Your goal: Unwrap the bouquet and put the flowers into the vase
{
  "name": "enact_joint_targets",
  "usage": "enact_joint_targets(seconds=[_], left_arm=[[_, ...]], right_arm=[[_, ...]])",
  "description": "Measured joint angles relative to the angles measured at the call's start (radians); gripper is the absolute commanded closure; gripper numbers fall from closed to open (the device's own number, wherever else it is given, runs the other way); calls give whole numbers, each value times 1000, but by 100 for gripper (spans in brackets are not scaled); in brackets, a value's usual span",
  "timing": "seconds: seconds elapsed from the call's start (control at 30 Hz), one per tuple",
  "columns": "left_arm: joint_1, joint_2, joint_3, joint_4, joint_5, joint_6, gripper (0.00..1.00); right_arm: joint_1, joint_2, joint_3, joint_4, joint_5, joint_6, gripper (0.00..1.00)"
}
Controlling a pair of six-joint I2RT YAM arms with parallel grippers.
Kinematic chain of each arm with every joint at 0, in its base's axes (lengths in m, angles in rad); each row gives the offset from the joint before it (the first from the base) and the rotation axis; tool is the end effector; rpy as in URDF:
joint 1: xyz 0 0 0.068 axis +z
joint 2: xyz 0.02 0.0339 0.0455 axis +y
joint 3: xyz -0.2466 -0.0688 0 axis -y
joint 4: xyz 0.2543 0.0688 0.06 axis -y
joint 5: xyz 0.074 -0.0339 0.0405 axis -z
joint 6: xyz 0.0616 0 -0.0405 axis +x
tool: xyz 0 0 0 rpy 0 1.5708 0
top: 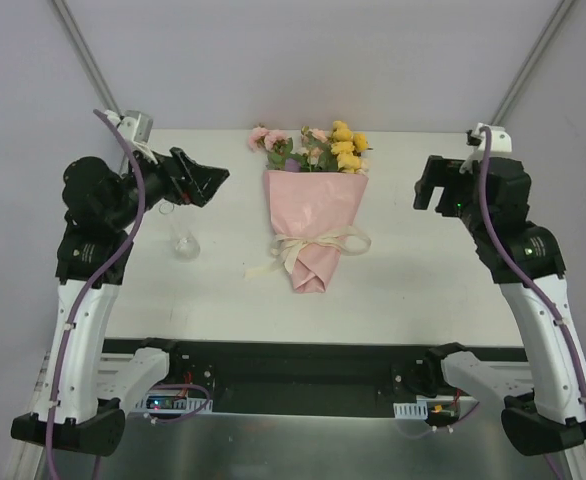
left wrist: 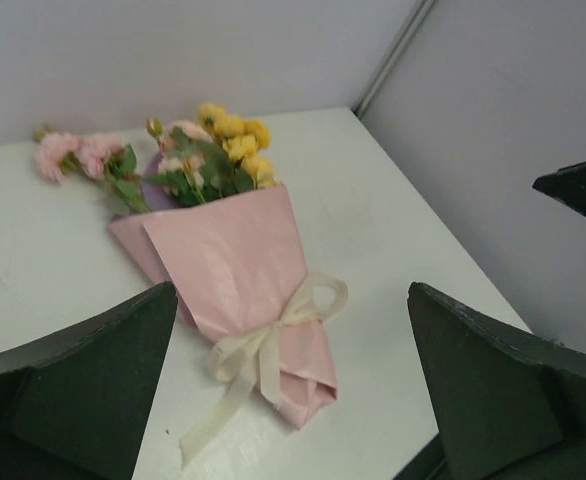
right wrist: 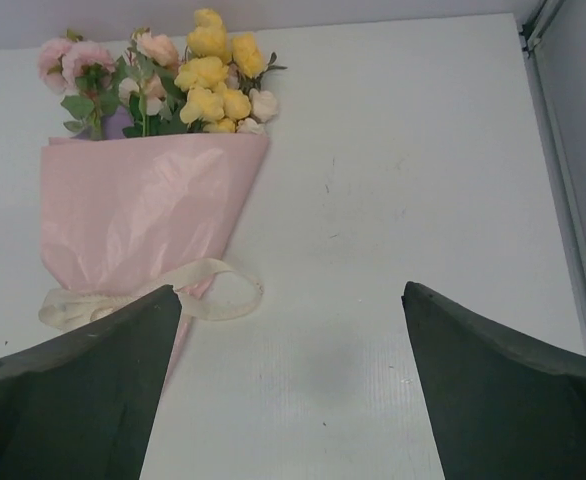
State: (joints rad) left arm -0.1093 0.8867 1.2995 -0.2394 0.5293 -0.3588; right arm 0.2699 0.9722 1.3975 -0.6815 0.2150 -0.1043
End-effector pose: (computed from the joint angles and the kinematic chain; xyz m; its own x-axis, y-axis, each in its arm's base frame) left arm 0.1937 -0.0525 0.4835 -0.0461 -0.2999 -0.9529 0.6113 0.7460 -0.2643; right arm 0.2134 0.0454 0.4428 -0.2365 -0.1710 -0.9565 -0.0867 0.9842 -0.1545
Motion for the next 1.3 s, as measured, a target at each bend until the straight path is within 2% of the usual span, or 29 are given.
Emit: enact_joint_targets(seconds=[0.13,0.27,0.47,0.5,0.6,0.63,0.67,0.77,0.97,1.07,1.2,1.3], left_arm=[[0,63,-48,-35,63,-27,2],[0,171,-71,-37,145,-46,11],[-3,471,-72,-65,254,-45,21],[-10,518,-73,-80,249,-37,22],[-63,624,-73,-159,179,29,33],[-93,654,-72,-186,153,50,44],[-125,680,-71,-208,135,69,49],[-192,753,-57,-254,122,113,52],[-214,816,-60,-295,108,170,50],[-218,813,-83,-294,106,178,56],[-250,813,-119,-296,81,175,69],[-275,814,-122,-294,55,169,77]], right_arm=[[119,100,12,-21,62,18,4],[259,270,24,-32,91,27,4],[406,413,-45,41,-55,52,4],[415,413,-63,51,-78,57,4],[427,413,-108,80,-139,72,4],[427,412,-122,95,-150,75,4],[426,411,-139,110,-155,78,4],[426,410,-180,133,-167,82,1],[428,444,-220,238,-243,141,19],[440,510,-259,369,-277,214,30],[467,640,-287,496,-310,314,51],[472,718,-286,550,-326,367,51]])
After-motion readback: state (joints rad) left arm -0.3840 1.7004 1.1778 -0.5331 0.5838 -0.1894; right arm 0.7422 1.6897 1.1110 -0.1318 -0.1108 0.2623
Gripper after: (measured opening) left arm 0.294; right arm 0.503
